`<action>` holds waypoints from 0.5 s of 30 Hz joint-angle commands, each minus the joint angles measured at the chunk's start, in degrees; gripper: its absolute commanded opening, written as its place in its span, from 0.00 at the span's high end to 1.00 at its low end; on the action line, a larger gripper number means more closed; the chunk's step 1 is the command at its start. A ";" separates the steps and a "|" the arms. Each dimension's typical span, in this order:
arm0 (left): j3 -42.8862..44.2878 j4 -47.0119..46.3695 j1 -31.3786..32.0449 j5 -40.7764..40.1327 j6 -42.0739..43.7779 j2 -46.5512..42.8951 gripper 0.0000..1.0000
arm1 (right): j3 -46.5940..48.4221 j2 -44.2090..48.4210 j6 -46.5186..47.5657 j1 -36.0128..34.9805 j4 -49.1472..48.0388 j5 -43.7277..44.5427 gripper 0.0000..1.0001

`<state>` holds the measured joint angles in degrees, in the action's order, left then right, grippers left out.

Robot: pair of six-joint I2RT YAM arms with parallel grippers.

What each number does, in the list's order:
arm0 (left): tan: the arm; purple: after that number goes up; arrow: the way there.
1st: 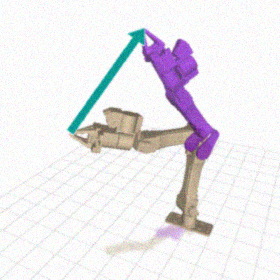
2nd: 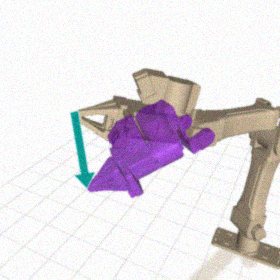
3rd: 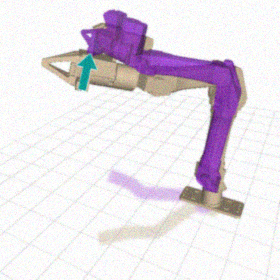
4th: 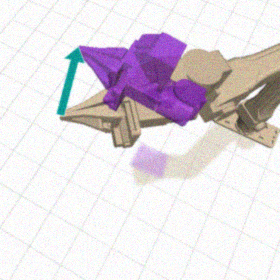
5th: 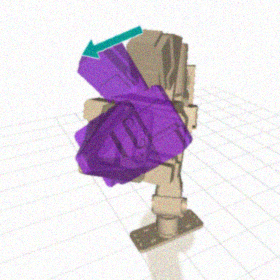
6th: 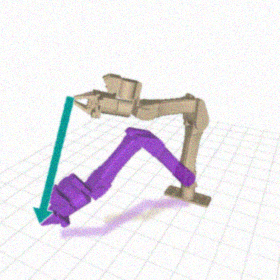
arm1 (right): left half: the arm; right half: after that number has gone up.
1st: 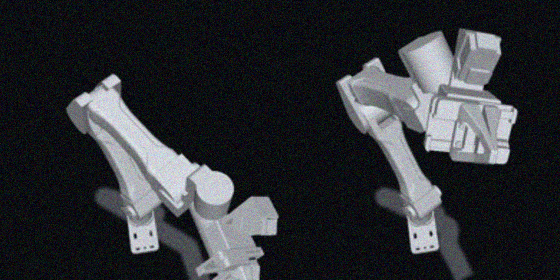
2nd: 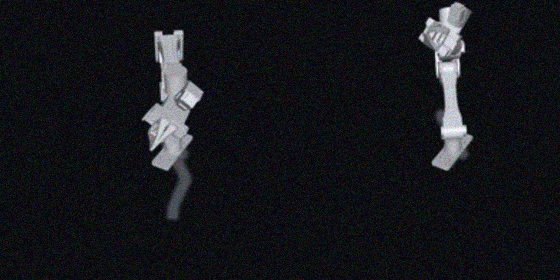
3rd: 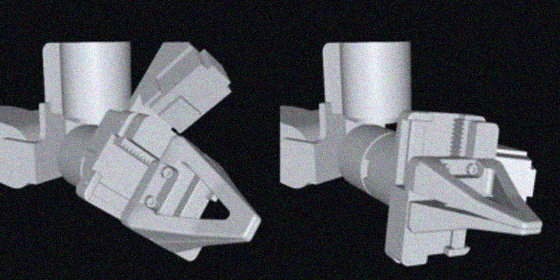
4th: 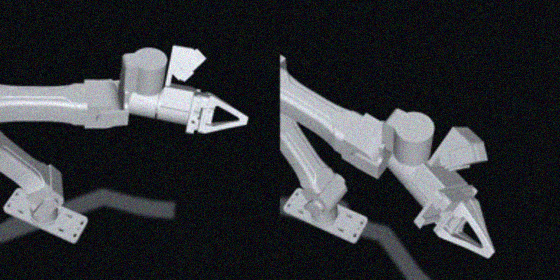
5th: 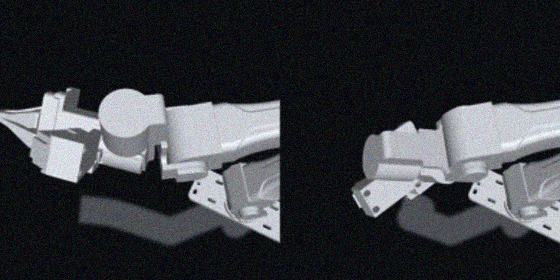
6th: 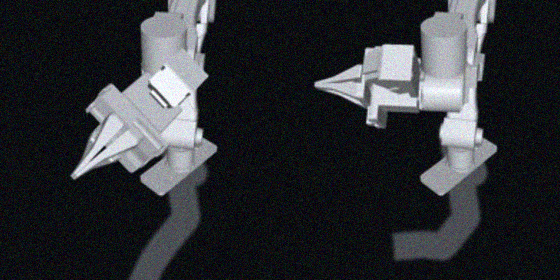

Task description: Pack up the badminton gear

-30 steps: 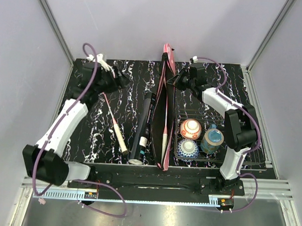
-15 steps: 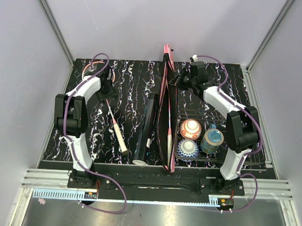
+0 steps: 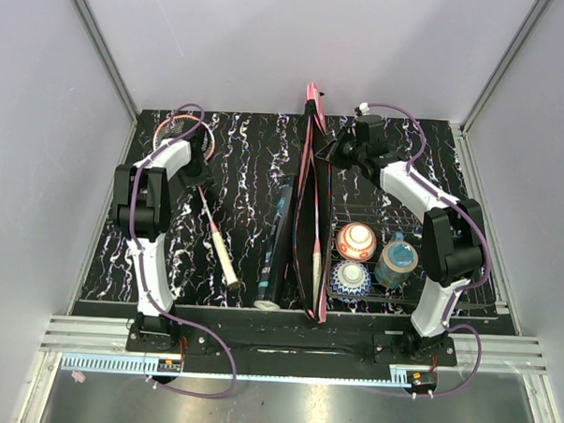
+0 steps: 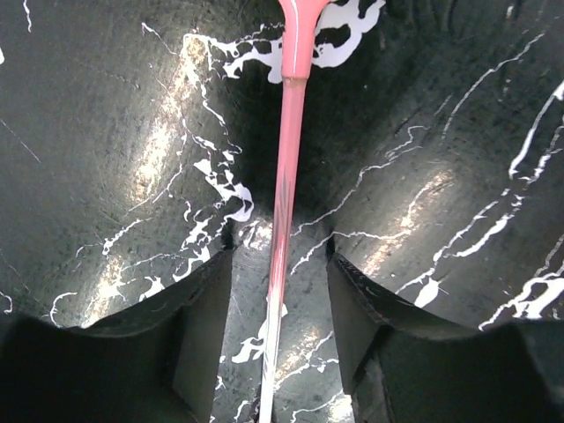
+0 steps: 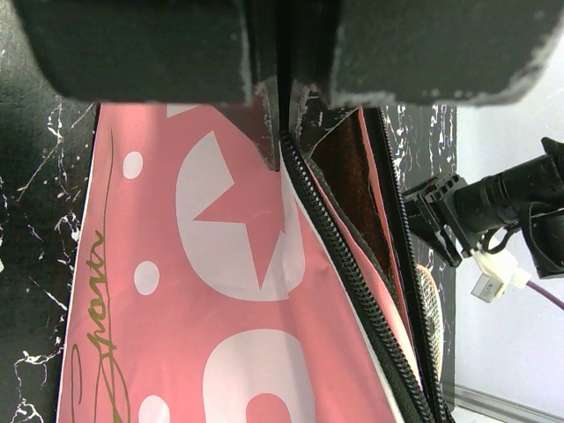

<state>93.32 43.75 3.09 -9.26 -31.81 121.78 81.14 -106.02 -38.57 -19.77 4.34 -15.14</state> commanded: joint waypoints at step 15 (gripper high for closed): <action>-1.38 -3.40 -0.10 1.78 2.89 -4.77 1.00 | 4.90 -0.50 -3.08 -2.20 1.46 5.99 1.00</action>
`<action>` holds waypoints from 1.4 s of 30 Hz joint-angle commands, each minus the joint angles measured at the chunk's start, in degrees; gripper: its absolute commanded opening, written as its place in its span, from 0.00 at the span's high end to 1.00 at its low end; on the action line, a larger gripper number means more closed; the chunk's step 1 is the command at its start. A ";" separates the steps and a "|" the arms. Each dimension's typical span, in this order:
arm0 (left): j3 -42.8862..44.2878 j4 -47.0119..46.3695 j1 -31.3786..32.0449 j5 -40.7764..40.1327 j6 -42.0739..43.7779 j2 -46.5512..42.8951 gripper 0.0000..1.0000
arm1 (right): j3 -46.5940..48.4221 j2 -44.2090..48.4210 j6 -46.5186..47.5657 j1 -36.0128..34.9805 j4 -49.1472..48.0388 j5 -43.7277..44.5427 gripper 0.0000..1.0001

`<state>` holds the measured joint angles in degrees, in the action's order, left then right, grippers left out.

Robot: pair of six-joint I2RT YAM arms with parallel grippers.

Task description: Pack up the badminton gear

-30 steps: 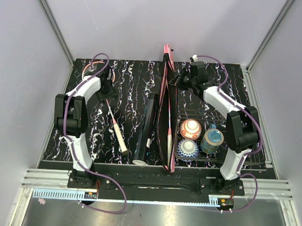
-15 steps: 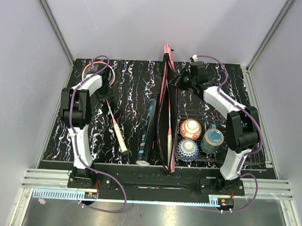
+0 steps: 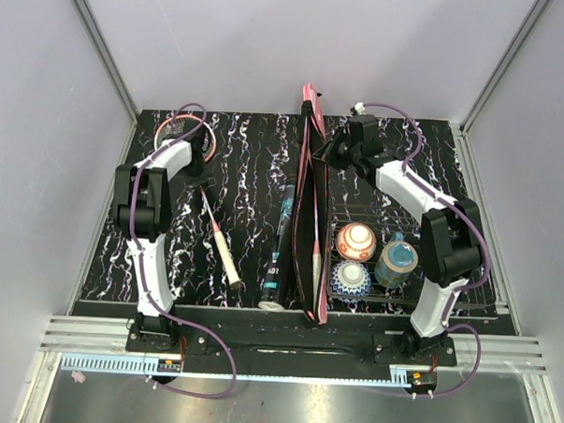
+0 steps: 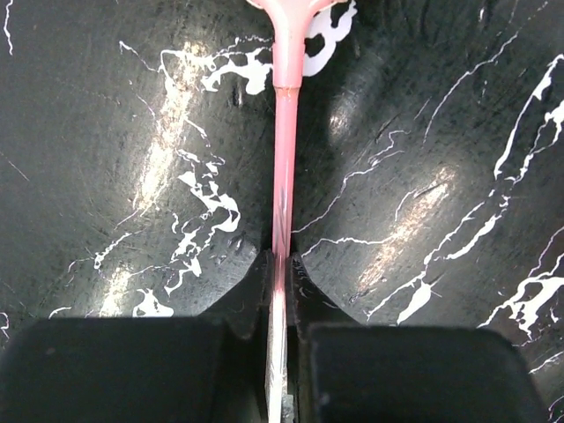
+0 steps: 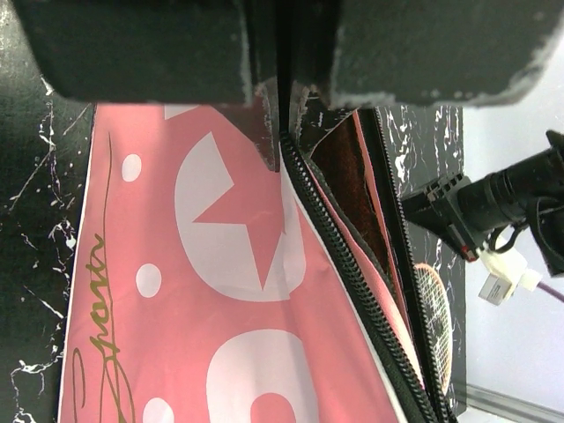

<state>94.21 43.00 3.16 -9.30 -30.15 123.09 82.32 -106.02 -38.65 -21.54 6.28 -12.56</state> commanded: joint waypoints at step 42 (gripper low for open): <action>-3.16 17.28 46.32 -30.50 12.49 -31.17 1.00 | 27.98 -11.85 -10.48 -0.70 13.84 31.19 1.00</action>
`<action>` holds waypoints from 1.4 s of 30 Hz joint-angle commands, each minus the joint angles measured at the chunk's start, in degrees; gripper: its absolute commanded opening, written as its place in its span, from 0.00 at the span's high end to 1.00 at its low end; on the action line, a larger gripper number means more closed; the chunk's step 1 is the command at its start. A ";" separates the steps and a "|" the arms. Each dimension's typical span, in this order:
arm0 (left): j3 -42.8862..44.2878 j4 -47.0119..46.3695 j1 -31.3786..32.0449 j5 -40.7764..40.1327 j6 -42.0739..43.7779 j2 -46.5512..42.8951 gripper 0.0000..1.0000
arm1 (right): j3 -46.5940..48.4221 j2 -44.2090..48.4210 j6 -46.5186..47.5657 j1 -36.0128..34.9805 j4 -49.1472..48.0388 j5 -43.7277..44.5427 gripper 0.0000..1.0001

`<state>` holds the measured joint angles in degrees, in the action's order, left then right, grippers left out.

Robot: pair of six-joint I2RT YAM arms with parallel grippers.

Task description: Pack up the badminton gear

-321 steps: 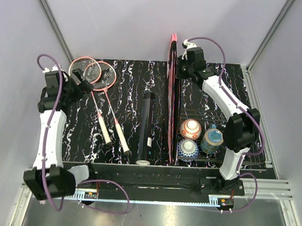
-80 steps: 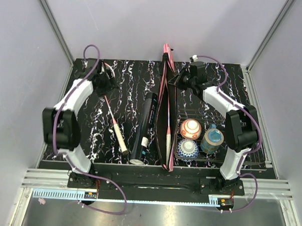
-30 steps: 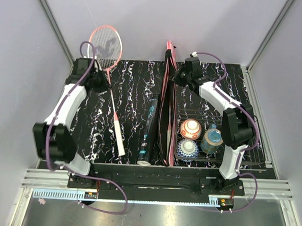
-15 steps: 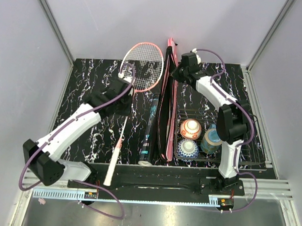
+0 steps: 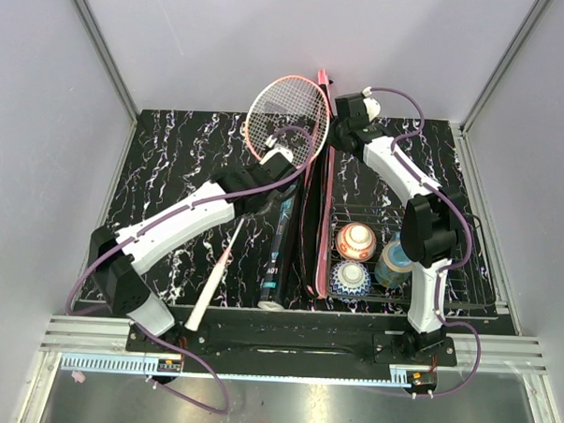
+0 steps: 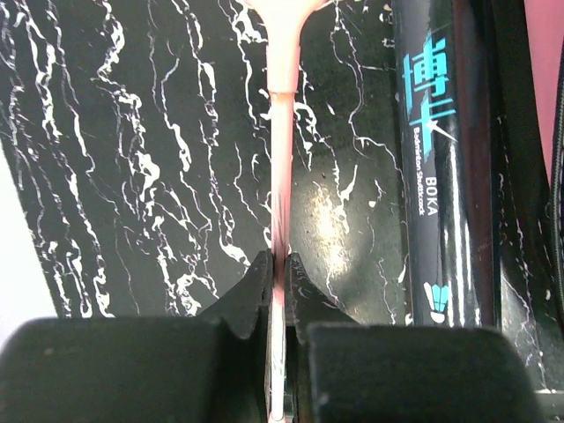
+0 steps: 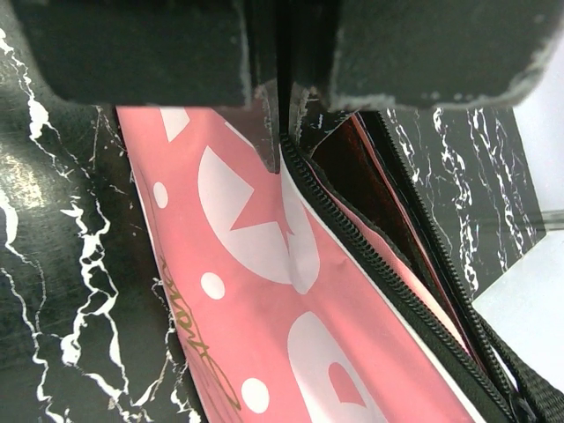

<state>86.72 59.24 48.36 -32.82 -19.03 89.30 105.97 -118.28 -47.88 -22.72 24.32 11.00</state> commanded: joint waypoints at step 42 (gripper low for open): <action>-17.20 -41.59 -23.13 89.78 -14.56 -13.19 1.00 | -12.46 3.76 -7.75 5.23 -41.89 -10.12 1.00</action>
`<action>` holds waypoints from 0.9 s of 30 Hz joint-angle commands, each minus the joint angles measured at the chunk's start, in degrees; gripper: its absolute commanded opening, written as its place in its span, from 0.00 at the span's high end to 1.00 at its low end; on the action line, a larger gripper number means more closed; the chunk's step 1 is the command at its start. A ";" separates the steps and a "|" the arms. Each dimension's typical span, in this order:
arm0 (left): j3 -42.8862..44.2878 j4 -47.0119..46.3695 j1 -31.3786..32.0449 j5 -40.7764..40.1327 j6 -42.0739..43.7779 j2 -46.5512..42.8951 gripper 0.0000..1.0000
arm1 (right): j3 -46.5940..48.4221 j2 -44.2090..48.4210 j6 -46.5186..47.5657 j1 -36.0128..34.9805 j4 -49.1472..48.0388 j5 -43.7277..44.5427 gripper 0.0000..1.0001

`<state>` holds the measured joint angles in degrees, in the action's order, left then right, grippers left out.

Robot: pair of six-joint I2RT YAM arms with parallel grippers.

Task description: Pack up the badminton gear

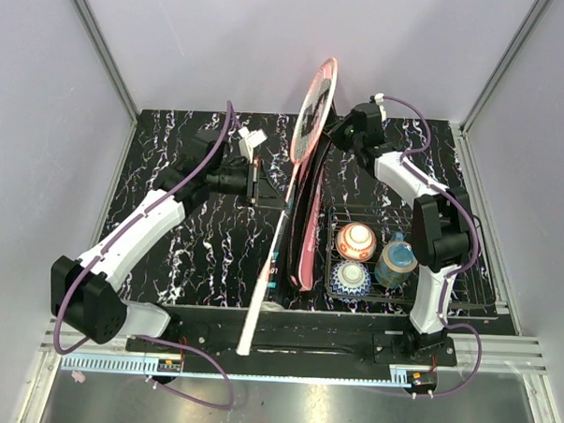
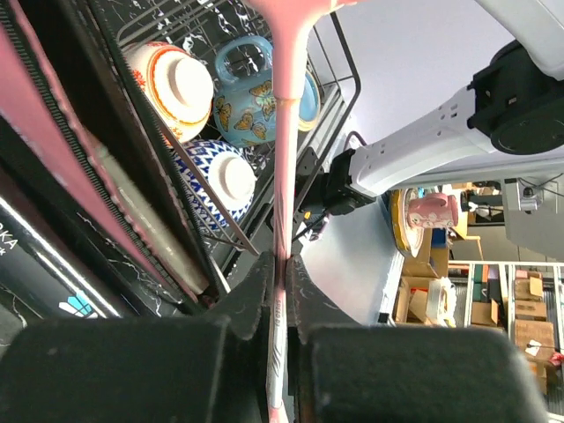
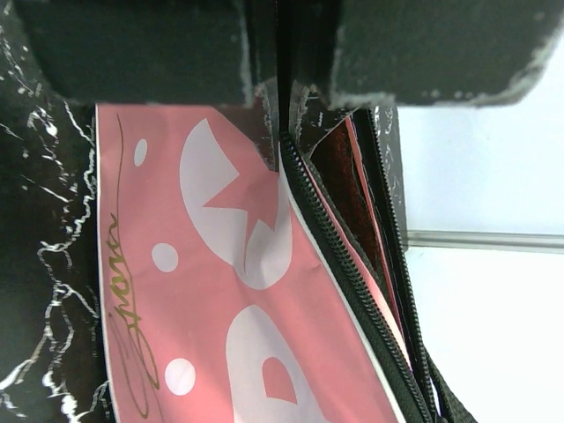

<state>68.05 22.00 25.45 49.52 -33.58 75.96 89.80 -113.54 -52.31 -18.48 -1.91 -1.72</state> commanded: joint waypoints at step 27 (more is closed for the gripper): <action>-4.94 -19.27 -1.37 18.25 -12.55 8.85 1.00 | -4.19 1.91 2.91 1.17 -26.74 1.80 1.00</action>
<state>62.83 7.92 24.86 66.43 -42.98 86.24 85.30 -114.63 -52.03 -18.81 -15.66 -4.38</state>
